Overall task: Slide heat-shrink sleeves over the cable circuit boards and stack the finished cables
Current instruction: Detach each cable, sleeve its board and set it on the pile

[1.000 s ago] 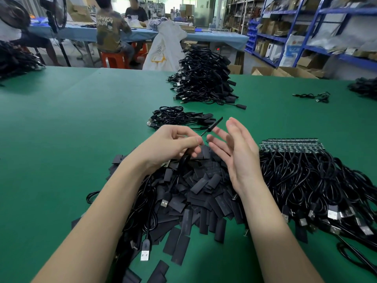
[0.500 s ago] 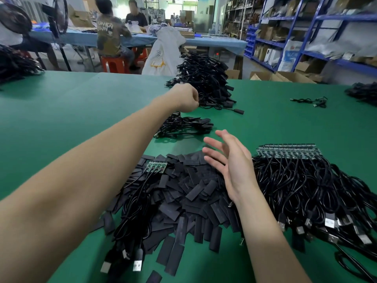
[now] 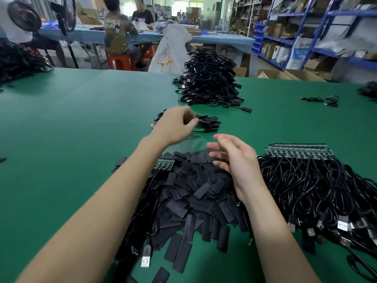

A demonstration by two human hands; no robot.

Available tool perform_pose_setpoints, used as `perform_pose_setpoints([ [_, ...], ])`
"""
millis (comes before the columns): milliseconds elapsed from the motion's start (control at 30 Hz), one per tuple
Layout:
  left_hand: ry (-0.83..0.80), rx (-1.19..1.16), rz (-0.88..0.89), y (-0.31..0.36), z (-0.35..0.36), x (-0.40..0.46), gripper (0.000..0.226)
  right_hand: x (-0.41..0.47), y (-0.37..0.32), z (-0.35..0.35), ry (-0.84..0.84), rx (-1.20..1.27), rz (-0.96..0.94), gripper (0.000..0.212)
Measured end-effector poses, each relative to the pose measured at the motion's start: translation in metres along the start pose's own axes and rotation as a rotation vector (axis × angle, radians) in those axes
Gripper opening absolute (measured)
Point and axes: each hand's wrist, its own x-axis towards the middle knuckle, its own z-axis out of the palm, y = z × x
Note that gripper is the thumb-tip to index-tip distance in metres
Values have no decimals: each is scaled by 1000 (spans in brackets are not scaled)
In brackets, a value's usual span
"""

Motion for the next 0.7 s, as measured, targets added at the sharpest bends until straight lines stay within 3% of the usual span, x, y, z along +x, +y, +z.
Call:
perform_pose_setpoints([
  [100,73,-105,-80,-5,-6,-42,21,0,8,5,-32,-326,-114,11],
  [200,14,-45,-193,-18,-11,-65,34,-2,15,15,-90,-516,-150,9],
  [500,-90,214,-260,-32,-19,-76,31,-4,20,22,-110,-657,-180,9],
  [700,-144,200,-285,-34,-19,-78,36,-7,20,25,-137,-695,-219,8],
])
